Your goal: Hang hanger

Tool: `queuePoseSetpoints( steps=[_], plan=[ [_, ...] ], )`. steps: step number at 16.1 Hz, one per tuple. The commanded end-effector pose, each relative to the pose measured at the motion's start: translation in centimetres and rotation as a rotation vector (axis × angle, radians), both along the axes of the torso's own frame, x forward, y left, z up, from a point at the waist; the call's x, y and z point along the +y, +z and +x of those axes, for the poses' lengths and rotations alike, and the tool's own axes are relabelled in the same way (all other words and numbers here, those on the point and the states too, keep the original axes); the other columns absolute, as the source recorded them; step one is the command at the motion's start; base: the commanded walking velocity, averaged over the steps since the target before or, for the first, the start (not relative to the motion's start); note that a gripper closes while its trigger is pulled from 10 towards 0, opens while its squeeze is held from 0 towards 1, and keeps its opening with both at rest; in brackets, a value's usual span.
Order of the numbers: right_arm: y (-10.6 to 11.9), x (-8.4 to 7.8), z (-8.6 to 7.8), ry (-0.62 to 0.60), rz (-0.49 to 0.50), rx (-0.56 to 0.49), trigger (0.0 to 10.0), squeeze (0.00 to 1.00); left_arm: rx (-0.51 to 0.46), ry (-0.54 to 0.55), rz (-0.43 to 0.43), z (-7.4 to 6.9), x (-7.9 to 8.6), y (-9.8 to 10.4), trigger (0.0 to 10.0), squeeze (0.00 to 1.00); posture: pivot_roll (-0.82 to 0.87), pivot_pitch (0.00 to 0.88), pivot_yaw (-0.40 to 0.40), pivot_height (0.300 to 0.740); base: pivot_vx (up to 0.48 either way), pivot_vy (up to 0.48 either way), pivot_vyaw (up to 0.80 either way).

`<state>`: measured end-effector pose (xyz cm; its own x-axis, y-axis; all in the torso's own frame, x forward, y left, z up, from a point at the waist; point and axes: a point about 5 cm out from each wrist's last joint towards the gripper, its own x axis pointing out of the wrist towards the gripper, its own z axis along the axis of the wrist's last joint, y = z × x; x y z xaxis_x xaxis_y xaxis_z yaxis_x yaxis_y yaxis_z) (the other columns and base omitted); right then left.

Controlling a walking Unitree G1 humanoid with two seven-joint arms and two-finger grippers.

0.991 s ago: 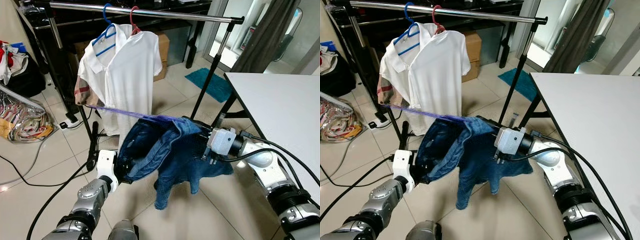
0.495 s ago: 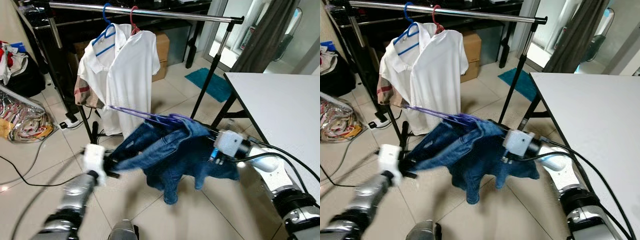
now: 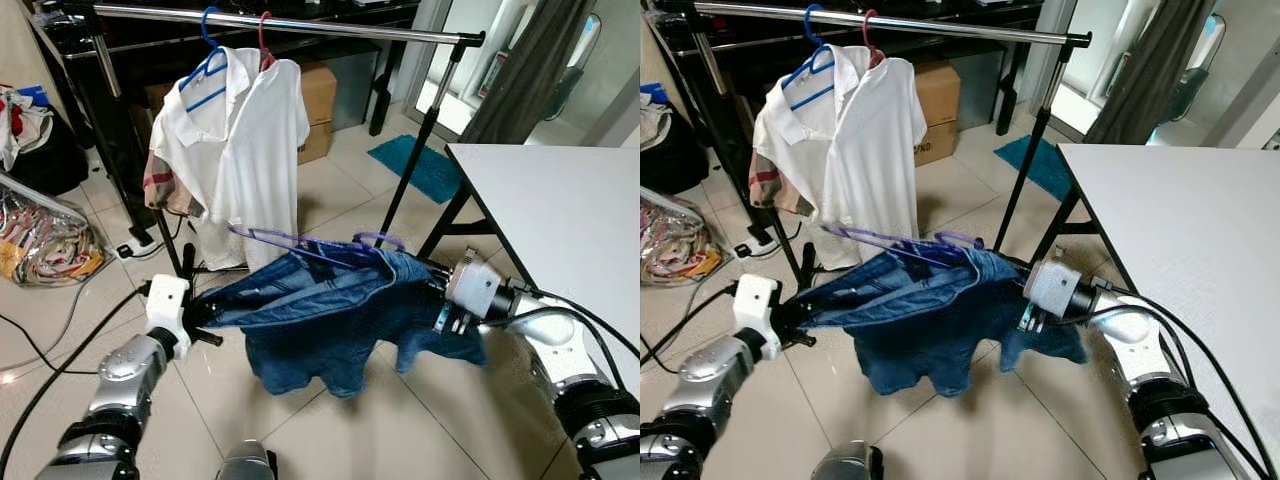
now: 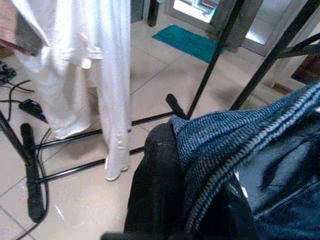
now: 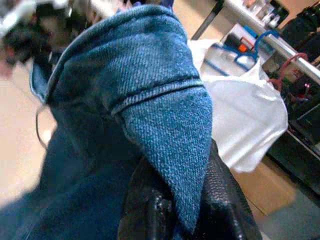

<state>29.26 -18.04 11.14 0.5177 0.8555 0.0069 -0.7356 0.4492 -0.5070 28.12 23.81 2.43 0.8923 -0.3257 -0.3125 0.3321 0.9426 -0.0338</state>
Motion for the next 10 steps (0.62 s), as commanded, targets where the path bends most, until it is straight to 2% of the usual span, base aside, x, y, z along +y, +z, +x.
queuePoseSetpoints(
  steps=[1, 3, 4, 6, 10],
  plan=[
    [0.8, -0.9, 0.0, -0.023, 0.065, 0.002, 10.0, 0.00, -0.003, 0.006, -0.005, 0.3, 0.2, 0.3, 0.0, 0.00, 0.29, 0.009, -0.052, 0.740, 0.000, 0.000, 0.00],
    [0.7, -0.9, -0.8, 0.050, 0.078, 0.049, 10.0, 0.00, 0.016, 0.044, -0.029, 0.2, 0.5, 0.1, 0.0, 0.00, 0.29, 0.010, -0.051, 0.740, 0.000, 0.000, 0.00],
    [0.4, -0.7, -1.4, 0.094, 0.042, 0.050, 10.0, 0.00, 0.019, 0.054, -0.037, 0.2, 0.6, 0.1, 0.0, 0.00, 0.28, 0.011, -0.049, 0.740, 0.000, 0.000, 0.00],
    [0.0, -0.5, -2.0, 0.145, -0.022, 0.031, 10.0, 0.00, 0.009, 0.068, -0.048, 0.5, 0.6, 0.4, 0.0, 0.00, 0.28, 0.011, -0.048, 0.740, 0.000, 0.000, 0.00],
    [0.6, 0.0, -2.1, 0.184, -0.058, -0.029, 10.0, 0.00, -0.026, 0.103, -0.046, 1.4, 1.6, 1.6, 0.0, 0.00, 0.29, 0.008, -0.050, 0.740, 0.000, 0.000, 0.00]
  ],
)
